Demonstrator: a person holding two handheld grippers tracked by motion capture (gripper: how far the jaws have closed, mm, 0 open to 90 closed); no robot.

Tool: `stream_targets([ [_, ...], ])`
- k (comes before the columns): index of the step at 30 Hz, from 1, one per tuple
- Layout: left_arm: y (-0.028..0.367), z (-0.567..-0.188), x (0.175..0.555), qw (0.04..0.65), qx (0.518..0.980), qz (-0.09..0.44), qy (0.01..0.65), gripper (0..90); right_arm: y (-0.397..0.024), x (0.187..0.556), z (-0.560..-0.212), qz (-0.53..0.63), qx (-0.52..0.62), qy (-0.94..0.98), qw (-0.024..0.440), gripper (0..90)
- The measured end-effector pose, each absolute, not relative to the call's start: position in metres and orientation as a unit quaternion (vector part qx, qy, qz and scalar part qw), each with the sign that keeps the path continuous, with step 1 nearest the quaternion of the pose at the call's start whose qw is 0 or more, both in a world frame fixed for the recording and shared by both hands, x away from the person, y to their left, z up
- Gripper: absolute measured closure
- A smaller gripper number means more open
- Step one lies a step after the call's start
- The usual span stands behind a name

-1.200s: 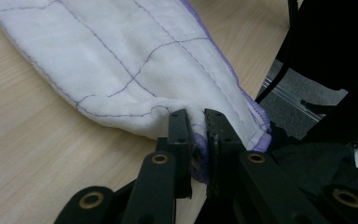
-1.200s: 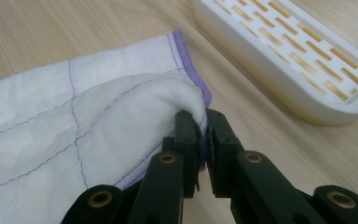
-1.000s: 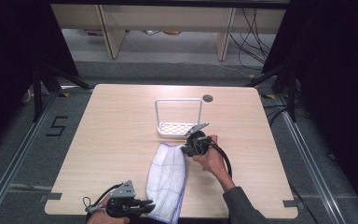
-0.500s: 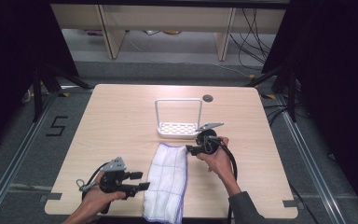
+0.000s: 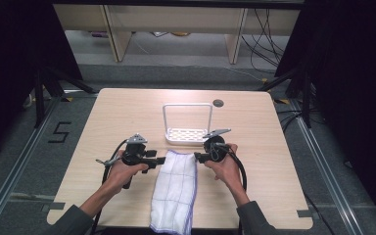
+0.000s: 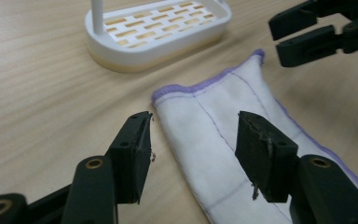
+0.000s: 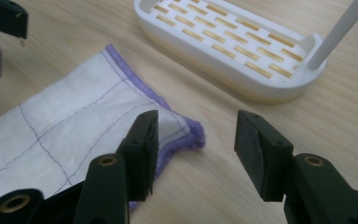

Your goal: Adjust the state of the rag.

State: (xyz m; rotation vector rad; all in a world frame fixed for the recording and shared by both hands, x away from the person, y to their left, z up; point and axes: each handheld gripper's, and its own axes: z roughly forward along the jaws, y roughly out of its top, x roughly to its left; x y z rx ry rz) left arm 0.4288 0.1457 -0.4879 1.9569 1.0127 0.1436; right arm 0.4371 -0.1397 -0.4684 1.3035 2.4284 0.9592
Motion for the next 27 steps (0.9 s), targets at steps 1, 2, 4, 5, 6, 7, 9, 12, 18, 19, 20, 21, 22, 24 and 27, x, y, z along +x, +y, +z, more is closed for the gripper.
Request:
stream_targets([
  [1,0.145,-0.491,0.436,0.431,0.807,0.065,0.399,44.2,-0.140,0.438,-0.469,0.327,0.448,0.826,0.106,50.3],
  [2,0.145,-0.491,0.436,0.431,0.807,0.065,0.399,44.1,-0.140,0.438,-0.469,0.327,0.448,0.826,0.106,50.3],
  [4,0.144,-0.495,0.444,0.430,0.802,0.067,0.410,44.5,-0.142,0.439,-0.469,0.328,0.448,0.825,0.108,50.1],
  [5,0.143,-0.499,0.450,0.433,0.794,0.060,0.421,45.0,-0.143,0.439,-0.469,0.327,0.449,0.824,0.108,50.0],
  [6,0.143,-0.499,0.450,0.433,0.794,0.060,0.421,45.3,-0.143,0.439,-0.469,0.327,0.449,0.824,0.108,50.0],
  [7,0.142,-0.501,0.451,0.428,0.799,0.058,0.419,45.3,-0.143,0.439,-0.470,0.326,0.451,0.824,0.106,50.0],
  [9,0.136,-0.505,0.454,0.416,0.807,0.057,0.415,45.0,-0.142,0.440,-0.470,0.328,0.451,0.823,0.110,49.7],
  [12,0.129,-0.507,0.458,0.423,0.801,0.061,0.420,44.2,-0.140,0.440,-0.472,0.323,0.445,0.828,0.112,49.7],
  [18,0.121,-0.505,0.461,0.409,0.815,0.077,0.404,46.2,-0.131,0.441,-0.476,0.319,0.436,0.834,0.115,49.6],
  [19,0.120,-0.505,0.462,0.406,0.816,0.079,0.405,46.6,-0.130,0.441,-0.476,0.316,0.439,0.834,0.111,49.6],
  [20,0.120,-0.505,0.462,0.406,0.816,0.079,0.405,47.2,-0.130,0.441,-0.476,0.316,0.439,0.834,0.111,49.6],
  [21,0.119,-0.506,0.462,0.406,0.815,0.077,0.407,47.2,-0.128,0.441,-0.478,0.315,0.436,0.836,0.111,49.6],
  [22,0.119,-0.506,0.463,0.403,0.817,0.077,0.405,47.8,-0.128,0.441,-0.478,0.312,0.434,0.838,0.111,49.6],
  [24,0.117,-0.508,0.465,0.404,0.817,0.074,0.404,48.8,-0.124,0.443,-0.481,0.309,0.432,0.839,0.119,50.2],
  [27,0.112,-0.509,0.465,0.401,0.821,0.081,0.398,51.1,-0.123,0.443,-0.483,0.302,0.431,0.842,0.118,50.8],
])
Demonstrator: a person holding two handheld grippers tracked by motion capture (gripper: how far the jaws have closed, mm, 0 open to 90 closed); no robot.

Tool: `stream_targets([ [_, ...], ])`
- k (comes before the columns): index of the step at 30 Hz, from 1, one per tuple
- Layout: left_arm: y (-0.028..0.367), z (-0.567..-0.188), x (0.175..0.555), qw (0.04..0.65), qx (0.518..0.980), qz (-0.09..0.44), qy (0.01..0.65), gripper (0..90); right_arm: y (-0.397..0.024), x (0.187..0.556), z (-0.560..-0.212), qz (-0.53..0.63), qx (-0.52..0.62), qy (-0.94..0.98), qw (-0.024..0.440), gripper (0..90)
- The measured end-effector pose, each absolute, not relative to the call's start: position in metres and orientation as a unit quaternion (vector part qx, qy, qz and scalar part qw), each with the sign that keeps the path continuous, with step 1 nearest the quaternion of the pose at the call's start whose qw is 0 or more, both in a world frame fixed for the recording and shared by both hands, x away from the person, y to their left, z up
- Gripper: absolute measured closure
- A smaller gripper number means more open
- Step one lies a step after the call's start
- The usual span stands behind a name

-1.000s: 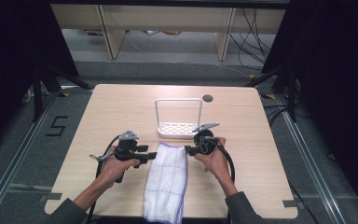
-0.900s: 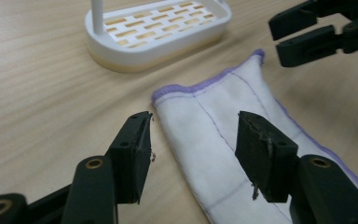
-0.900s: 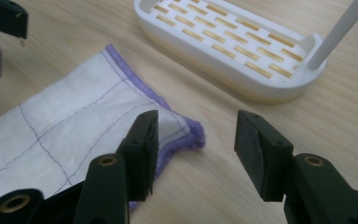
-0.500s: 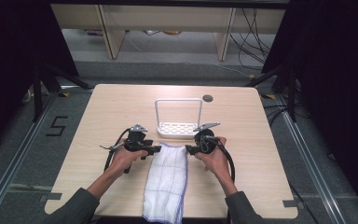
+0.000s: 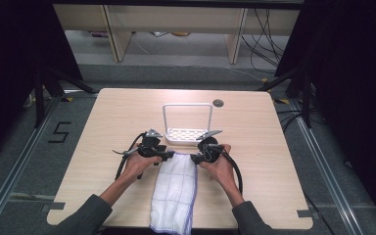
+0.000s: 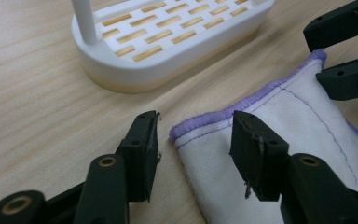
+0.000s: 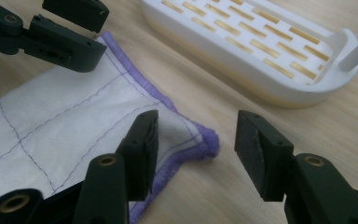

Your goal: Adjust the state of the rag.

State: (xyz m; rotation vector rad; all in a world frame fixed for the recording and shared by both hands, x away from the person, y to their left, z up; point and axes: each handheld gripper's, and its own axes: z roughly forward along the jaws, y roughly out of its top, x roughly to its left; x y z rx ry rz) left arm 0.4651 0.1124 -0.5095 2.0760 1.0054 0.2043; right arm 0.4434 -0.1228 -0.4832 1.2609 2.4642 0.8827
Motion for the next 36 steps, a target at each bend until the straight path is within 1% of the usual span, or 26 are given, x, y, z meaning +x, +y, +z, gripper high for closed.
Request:
stream_targets([
  [1,0.111,-0.510,0.465,0.401,0.821,0.082,0.398,51.1,-0.123,0.443,-0.483,0.302,0.431,0.842,0.118,50.8],
  [2,0.109,-0.512,0.464,0.394,0.828,0.081,0.391,52.5,-0.123,0.445,-0.485,0.300,0.432,0.842,0.124,51.2],
  [6,0.106,-0.513,0.461,0.392,0.832,0.092,0.382,58.6,-0.123,0.446,-0.489,0.284,0.427,0.848,0.133,52.1],
  [9,0.106,-0.514,0.460,0.393,0.834,0.098,0.374,65.5,-0.122,0.447,-0.492,0.274,0.424,0.851,0.142,52.7],
  [13,0.105,-0.514,0.459,0.395,0.839,0.095,0.362,73.3,-0.122,0.447,-0.494,0.267,0.431,0.851,0.141,53.4],
  [16,0.103,-0.514,0.456,0.396,0.839,0.101,0.360,77.2,-0.123,0.448,-0.496,0.276,0.430,0.850,0.133,56.8],
  [18,0.103,-0.514,0.455,0.397,0.840,0.098,0.357,79.1,-0.123,0.447,-0.498,0.282,0.423,0.850,0.142,59.9],
  [21,0.102,-0.514,0.455,0.394,0.841,0.101,0.356,80.5,-0.123,0.445,-0.498,0.287,0.425,0.848,0.136,62.5],
  [22,0.102,-0.514,0.454,0.395,0.840,0.102,0.356,80.7,-0.124,0.445,-0.499,0.292,0.424,0.848,0.125,66.4],
  [23,0.102,-0.514,0.454,0.395,0.840,0.102,0.356,80.8,-0.124,0.445,-0.499,0.292,0.424,0.848,0.125,66.4],
  [24,0.102,-0.514,0.454,0.397,0.839,0.102,0.358,80.9,-0.124,0.444,-0.499,0.297,0.425,0.847,0.116,72.1],
  [25,0.102,-0.514,0.454,0.397,0.839,0.102,0.358,81.0,-0.124,0.444,-0.499,0.297,0.425,0.847,0.116,72.1],
  [26,0.104,-0.514,0.454,0.398,0.839,0.098,0.357,81.0,-0.123,0.444,-0.499,0.304,0.418,0.849,0.110,77.6],
  [27,0.104,-0.514,0.454,0.398,0.839,0.098,0.357,81.2,-0.123,0.444,-0.499,0.304,0.418,0.849,0.110,77.6],
  [28,0.105,-0.513,0.454,0.399,0.840,0.099,0.354,81.3,-0.121,0.444,-0.501,0.312,0.413,0.848,0.110,81.6],
  [31,0.107,-0.513,0.453,0.400,0.838,0.098,0.359,81.7,-0.120,0.444,-0.500,0.307,0.405,0.854,0.106,83.3],
  [36,0.112,-0.504,0.449,0.412,0.832,0.095,0.358,82.0,-0.115,0.442,-0.495,0.313,0.392,0.857,0.115,84.6],
])
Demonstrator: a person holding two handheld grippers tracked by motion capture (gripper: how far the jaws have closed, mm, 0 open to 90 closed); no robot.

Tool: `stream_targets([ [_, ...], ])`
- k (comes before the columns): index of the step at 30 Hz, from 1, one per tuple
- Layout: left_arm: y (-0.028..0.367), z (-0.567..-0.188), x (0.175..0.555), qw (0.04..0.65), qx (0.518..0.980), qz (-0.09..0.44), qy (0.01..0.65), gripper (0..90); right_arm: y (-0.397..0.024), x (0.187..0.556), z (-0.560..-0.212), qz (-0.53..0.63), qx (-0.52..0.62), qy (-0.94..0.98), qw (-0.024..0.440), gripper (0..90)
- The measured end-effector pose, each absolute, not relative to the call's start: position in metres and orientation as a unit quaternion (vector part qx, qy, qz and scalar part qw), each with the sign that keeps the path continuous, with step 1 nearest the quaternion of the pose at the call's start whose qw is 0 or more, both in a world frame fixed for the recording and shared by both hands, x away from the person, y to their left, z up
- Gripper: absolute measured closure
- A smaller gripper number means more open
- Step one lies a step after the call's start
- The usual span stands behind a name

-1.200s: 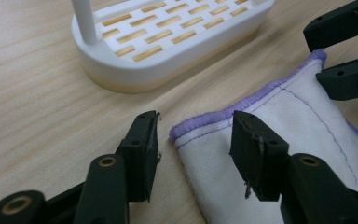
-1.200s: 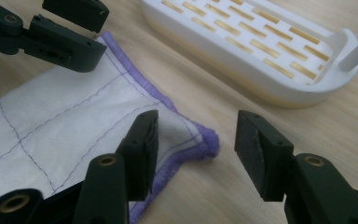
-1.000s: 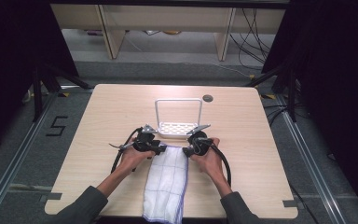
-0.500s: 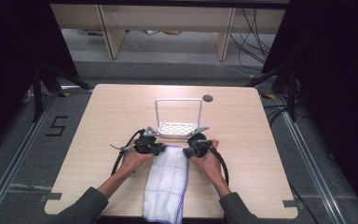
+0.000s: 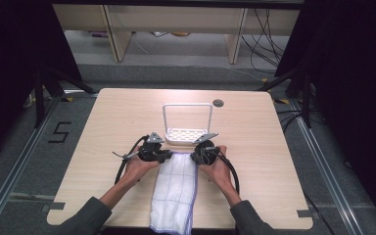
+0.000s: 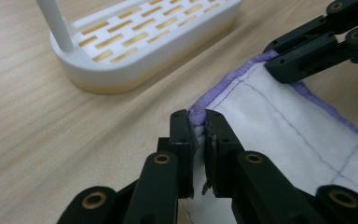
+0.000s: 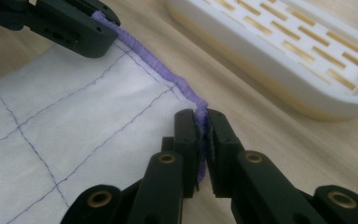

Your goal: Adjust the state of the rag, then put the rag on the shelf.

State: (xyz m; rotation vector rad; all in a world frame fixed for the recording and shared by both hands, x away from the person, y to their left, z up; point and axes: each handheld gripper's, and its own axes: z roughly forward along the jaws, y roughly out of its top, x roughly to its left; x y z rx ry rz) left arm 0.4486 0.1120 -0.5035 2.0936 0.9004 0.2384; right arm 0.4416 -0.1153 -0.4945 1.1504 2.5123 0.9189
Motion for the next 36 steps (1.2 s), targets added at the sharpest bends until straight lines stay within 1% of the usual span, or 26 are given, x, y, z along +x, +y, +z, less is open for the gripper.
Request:
stream_targets([
  [7,0.116,-0.491,0.443,0.436,0.822,0.093,0.354,82.1,-0.116,0.436,-0.484,0.330,0.376,0.858,0.119,84.8],
  [9,0.116,-0.487,0.440,0.449,0.815,0.084,0.355,82.1,-0.116,0.433,-0.479,0.345,0.357,0.857,0.133,84.8],
  [11,0.116,-0.485,0.439,0.447,0.819,0.086,0.350,82.1,-0.115,0.431,-0.477,0.347,0.362,0.855,0.130,84.8],
  [16,0.119,-0.472,0.433,0.465,0.810,0.084,0.347,81.9,-0.115,0.425,-0.461,0.357,0.362,0.851,0.130,84.8],
  [23,0.122,-0.470,0.431,0.470,0.807,0.077,0.349,82.2,-0.115,0.425,-0.458,0.368,0.347,0.852,0.138,84.8],
  [28,0.124,-0.464,0.428,0.478,0.804,0.077,0.345,82.3,-0.114,0.422,-0.456,0.368,0.356,0.850,0.128,84.9],
  [29,0.124,-0.462,0.427,0.481,0.801,0.073,0.349,82.4,-0.115,0.422,-0.454,0.371,0.349,0.850,0.136,84.9],
  [35,0.124,-0.449,0.421,0.489,0.803,0.076,0.332,82.4,-0.115,0.416,-0.443,0.386,0.346,0.845,0.132,85.0],
  [36,0.123,-0.447,0.420,0.491,0.802,0.078,0.331,82.4,-0.117,0.415,-0.440,0.390,0.335,0.846,0.140,85.0],
])
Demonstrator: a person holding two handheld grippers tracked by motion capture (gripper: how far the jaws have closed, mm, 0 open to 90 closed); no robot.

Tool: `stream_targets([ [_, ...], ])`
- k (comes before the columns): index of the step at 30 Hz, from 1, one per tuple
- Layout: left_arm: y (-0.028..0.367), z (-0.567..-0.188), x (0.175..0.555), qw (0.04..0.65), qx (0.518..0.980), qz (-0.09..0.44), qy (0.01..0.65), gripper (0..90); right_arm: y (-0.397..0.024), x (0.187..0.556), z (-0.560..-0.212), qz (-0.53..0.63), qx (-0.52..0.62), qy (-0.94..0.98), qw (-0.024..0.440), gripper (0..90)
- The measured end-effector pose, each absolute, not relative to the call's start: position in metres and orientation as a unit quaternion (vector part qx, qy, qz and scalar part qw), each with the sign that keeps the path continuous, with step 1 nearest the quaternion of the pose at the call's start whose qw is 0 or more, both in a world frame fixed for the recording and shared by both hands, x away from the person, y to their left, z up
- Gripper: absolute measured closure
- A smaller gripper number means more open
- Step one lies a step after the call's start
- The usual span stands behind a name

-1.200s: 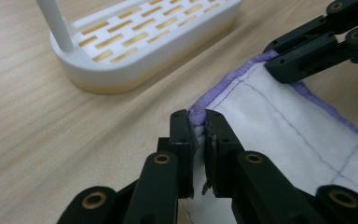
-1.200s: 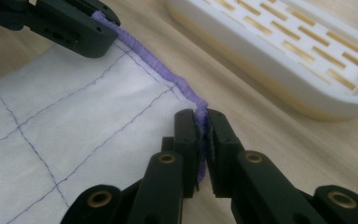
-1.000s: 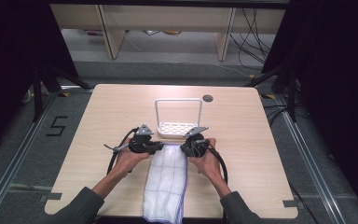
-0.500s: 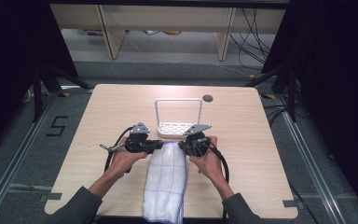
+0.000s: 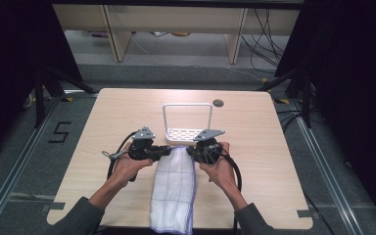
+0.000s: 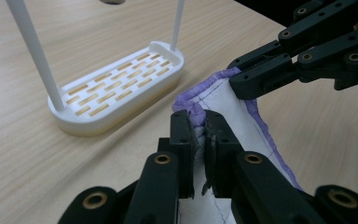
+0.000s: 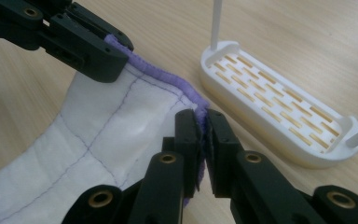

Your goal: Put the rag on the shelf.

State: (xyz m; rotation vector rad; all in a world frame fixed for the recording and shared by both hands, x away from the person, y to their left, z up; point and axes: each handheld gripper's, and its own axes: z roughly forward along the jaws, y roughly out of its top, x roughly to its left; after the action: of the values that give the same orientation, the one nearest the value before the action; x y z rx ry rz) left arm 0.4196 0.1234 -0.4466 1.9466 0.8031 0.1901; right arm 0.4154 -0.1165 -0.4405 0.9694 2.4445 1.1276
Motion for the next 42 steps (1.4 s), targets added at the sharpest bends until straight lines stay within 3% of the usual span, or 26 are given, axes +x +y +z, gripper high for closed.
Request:
stream_targets([
  [15,0.138,-0.413,0.407,0.519,0.787,0.081,0.324,82.3,-0.127,0.392,-0.407,0.421,0.341,0.827,0.151,85.2],
  [27,0.139,-0.360,0.394,0.543,0.783,0.104,0.285,82.7,-0.132,0.380,-0.360,0.469,0.317,0.807,0.170,85.4],
  [33,0.143,-0.330,0.399,0.559,0.773,0.107,0.280,82.8,-0.135,0.378,-0.328,0.489,0.308,0.794,0.190,85.4],
  [34,0.144,-0.323,0.404,0.559,0.771,0.114,0.284,82.8,-0.137,0.380,-0.318,0.491,0.294,0.792,0.215,85.4],
  [42,0.137,-0.304,0.422,0.561,0.766,0.125,0.289,83.0,-0.139,0.395,-0.295,0.492,0.304,0.785,0.221,85.5],
])
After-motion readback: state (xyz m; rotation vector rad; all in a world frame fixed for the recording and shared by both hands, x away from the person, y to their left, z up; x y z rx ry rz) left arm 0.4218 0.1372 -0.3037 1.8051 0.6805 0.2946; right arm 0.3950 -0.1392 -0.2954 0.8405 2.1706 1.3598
